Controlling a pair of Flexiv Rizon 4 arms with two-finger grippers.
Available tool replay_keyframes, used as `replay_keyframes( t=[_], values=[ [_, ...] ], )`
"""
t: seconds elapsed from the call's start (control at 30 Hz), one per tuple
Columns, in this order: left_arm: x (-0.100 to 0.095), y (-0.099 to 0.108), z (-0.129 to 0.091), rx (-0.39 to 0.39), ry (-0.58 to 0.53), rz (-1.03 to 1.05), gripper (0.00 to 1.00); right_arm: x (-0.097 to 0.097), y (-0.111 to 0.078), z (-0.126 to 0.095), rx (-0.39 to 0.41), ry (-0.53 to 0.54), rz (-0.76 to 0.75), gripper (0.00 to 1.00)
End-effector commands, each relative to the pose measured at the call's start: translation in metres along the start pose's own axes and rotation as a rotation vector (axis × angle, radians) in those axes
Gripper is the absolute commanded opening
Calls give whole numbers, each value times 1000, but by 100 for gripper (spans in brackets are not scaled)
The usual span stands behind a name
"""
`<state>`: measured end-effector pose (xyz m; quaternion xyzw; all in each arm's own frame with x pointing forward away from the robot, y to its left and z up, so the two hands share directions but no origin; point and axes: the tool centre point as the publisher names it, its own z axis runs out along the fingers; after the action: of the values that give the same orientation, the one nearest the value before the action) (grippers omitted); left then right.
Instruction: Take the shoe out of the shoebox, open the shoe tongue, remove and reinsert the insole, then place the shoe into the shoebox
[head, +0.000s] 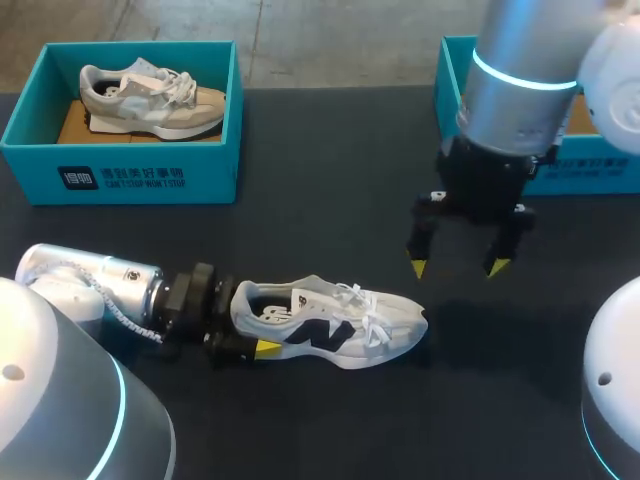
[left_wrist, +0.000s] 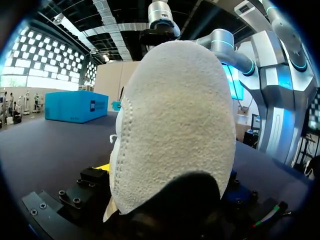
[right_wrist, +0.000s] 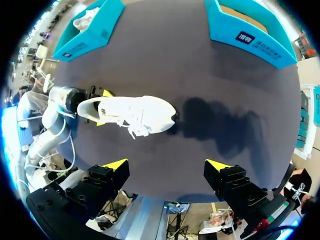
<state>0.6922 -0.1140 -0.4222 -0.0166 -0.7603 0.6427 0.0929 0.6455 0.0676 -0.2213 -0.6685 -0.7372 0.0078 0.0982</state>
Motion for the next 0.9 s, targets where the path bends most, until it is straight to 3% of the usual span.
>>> replay_keyframes(
  t=[0.03,0.37,0.63,0.9],
  values=[
    [-2,2,1,0,-2,0,0,0,0,1,-1,2,0,100],
    [-2,2,1,0,-2,0,0,61,4,-1,-63,-196,121,100],
    [-2,2,1,0,-2,0,0,88,8,2,-86,-293,257,100],
    [-2,2,1,0,-2,0,0,102,14,15,-142,-317,273,100]
  ],
)
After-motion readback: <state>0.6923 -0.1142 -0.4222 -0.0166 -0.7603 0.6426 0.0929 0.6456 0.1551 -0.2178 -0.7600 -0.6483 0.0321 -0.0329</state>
